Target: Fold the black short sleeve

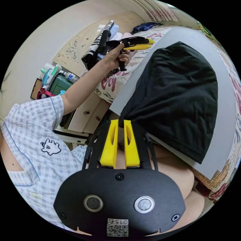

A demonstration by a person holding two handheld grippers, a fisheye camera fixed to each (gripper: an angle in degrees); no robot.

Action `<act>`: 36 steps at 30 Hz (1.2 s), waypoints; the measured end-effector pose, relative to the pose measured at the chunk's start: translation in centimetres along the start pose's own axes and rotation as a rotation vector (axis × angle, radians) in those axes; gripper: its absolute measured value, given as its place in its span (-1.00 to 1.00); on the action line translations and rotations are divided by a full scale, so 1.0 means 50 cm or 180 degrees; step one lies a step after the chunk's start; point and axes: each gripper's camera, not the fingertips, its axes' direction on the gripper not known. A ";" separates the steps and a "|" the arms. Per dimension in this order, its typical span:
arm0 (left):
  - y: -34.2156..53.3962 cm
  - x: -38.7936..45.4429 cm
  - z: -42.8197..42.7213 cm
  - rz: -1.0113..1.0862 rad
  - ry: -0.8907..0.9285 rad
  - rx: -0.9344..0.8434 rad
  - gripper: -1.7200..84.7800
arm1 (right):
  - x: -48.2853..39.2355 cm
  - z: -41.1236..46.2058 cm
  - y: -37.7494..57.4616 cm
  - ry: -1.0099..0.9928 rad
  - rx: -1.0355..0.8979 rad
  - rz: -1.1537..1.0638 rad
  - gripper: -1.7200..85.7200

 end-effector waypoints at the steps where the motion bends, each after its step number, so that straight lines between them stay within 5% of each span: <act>1: -0.002 0.006 0.018 -0.0008 -0.0108 -0.0121 -0.70 | -0.009 0.032 -0.009 -0.0003 -0.0010 0.0009 -0.88; 6: -0.003 0.027 0.046 0.0112 -0.0439 -0.0328 -0.84 | -0.060 0.133 -0.042 0.0123 0.0048 0.0004 -0.92; 11: 0.008 0.075 -0.028 0.0174 -0.0824 0.0293 -0.97 | -0.097 0.239 -0.101 0.0046 0.0025 0.0078 -0.92; 16: 0.043 0.073 -0.030 0.0069 -0.0742 -0.0039 -0.98 | -0.139 0.307 -0.148 0.0197 -0.0109 0.0498 -0.88; 23: 0.270 0.173 -0.117 0.0328 -0.0532 0.0155 -0.98 | -0.405 -0.006 -0.182 0.0618 0.1619 0.0653 -0.83; 26: 0.350 0.198 -0.138 0.0078 -0.0131 0.0134 -0.98 | -0.553 -0.135 -0.181 0.0332 0.2197 0.0454 -0.79; 31: 0.425 0.253 -0.184 0.0107 0.0184 0.0099 -0.98 | -0.786 -0.190 -0.142 0.0711 0.2542 0.0152 -0.77; 36: 0.456 0.291 -0.243 0.0343 -0.0189 0.0214 -0.98 | -0.957 -0.181 -0.056 0.1041 0.2686 -0.0024 -0.78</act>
